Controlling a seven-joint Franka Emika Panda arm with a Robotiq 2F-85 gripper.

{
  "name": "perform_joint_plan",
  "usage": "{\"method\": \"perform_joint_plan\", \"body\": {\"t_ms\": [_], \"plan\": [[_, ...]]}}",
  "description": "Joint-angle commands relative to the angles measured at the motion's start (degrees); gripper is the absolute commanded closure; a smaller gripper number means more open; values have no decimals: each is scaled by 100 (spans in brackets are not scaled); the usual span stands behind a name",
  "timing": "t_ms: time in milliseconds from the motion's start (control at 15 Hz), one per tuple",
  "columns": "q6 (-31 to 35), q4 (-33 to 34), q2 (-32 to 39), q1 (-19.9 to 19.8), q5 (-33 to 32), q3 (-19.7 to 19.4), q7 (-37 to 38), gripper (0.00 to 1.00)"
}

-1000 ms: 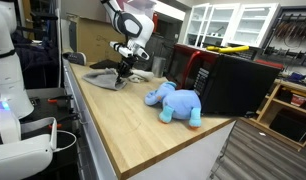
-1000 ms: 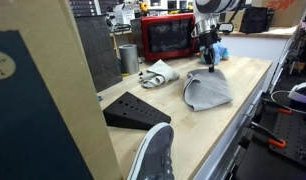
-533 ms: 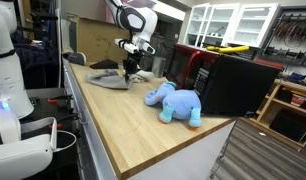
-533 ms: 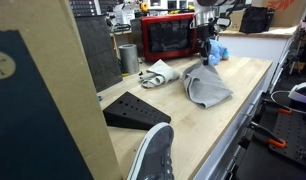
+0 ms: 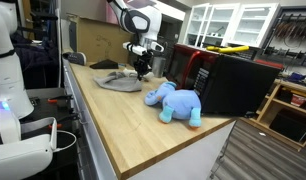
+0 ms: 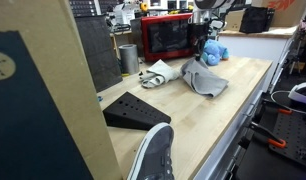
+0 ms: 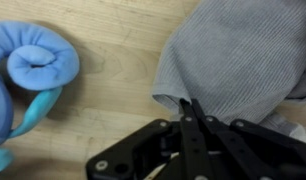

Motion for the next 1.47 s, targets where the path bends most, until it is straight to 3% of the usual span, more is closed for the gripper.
{"method": "perform_joint_plan", "body": {"t_ms": [0,400,667,1067,1400], "plan": [[88,244,29,-39,-55,17,240,72],[-461,0,-736,51,7,91,442,28],[-568,-646,-1336,284,61,247,872,1],[-406,-1495,-1953,622,26,594,2569,0],[16,-1866,-2117,673,-118,895,4013,0]]}}
